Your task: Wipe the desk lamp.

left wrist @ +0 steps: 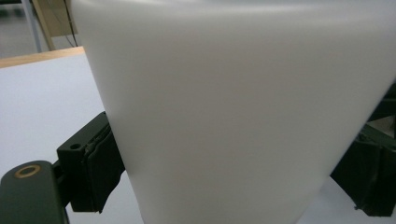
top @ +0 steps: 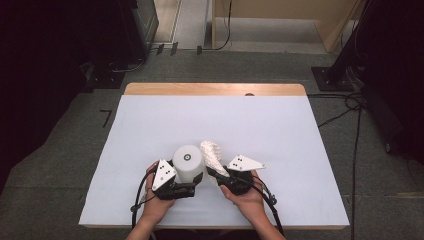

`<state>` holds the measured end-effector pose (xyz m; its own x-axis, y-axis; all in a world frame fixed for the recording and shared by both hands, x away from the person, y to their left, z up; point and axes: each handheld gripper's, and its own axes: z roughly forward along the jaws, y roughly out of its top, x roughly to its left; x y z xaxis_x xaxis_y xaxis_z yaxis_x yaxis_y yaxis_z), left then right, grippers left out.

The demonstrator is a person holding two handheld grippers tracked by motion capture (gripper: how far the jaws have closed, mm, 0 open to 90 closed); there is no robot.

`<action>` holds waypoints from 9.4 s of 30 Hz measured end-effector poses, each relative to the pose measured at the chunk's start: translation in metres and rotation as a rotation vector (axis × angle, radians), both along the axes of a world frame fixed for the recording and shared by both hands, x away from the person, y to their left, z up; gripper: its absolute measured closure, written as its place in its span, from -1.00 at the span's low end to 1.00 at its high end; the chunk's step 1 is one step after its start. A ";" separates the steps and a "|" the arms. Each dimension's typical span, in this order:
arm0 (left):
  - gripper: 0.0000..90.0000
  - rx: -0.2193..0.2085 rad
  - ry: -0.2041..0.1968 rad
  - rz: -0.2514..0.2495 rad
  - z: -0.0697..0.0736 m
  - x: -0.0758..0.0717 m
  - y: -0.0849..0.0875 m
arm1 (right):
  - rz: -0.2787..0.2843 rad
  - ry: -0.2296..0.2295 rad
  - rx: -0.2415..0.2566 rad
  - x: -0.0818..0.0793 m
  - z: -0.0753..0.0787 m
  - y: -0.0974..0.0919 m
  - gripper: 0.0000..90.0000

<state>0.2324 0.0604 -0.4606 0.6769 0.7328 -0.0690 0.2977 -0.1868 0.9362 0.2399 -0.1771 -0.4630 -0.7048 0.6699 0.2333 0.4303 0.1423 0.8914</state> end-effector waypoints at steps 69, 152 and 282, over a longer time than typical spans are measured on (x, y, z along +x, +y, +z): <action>-0.81 0.032 0.045 0.088 -0.007 -0.004 -0.004 | -0.036 0.066 -0.056 0.008 -0.015 -0.002 0.70; -0.80 0.042 0.008 0.032 -0.006 -0.005 -0.012 | -0.007 -0.034 0.096 -0.004 0.019 -0.012 0.69; -0.84 0.115 0.077 -0.049 -0.019 0.009 -0.002 | -0.159 0.019 -0.029 0.008 -0.010 -0.027 0.74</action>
<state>0.2417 0.0585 -0.4795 0.7081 0.7050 -0.0395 0.3554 -0.3074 0.8827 0.2481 -0.2045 -0.4734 -0.5852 0.7792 0.2244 0.4664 0.0971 0.8792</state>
